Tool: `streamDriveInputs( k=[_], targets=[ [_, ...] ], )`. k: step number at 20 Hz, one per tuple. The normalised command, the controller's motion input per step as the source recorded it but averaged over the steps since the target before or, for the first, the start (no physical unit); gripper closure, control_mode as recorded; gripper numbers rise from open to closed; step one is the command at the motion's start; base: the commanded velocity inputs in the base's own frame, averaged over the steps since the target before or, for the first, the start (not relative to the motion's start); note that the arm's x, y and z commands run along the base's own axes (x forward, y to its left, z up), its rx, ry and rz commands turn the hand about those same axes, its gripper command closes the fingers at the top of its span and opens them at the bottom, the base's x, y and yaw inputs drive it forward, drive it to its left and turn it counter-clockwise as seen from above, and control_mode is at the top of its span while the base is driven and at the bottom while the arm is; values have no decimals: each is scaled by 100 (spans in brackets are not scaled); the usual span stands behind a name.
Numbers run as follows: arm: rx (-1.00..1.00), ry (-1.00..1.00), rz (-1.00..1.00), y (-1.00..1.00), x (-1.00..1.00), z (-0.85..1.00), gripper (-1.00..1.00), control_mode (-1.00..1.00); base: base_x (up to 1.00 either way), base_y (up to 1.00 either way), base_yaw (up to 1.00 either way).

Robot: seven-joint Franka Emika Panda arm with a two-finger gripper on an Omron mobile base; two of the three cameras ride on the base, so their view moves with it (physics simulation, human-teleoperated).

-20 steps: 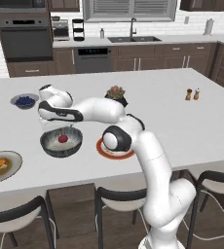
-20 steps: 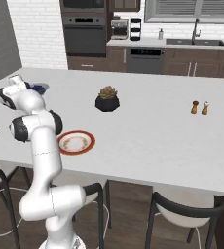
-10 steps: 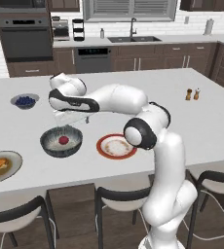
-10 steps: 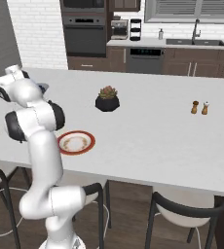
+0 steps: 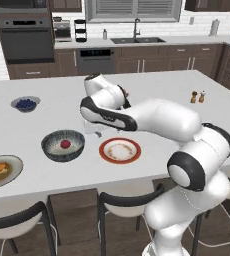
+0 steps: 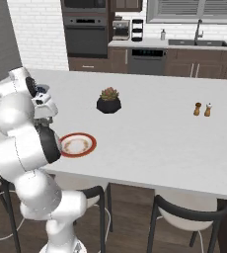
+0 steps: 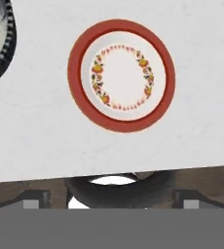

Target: Pick the chicken drumstick and tomato from their plates and place them in the bowl. Then put the bowl in the fridge.

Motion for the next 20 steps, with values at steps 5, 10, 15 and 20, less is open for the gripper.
streamDriveInputs(
  k=[5,10,15,20],
  targets=[
    [21,-17,0,-100,-100,15,-100,-100,0,0,0],
    [21,1,0,-78,-90,13,-100,-100,0,0,0],
    [11,1,0,-21,-54,0,-100,-100,0,0,0],
    [7,0,0,24,-10,0,-100,100,-4,38,0]
  ],
)
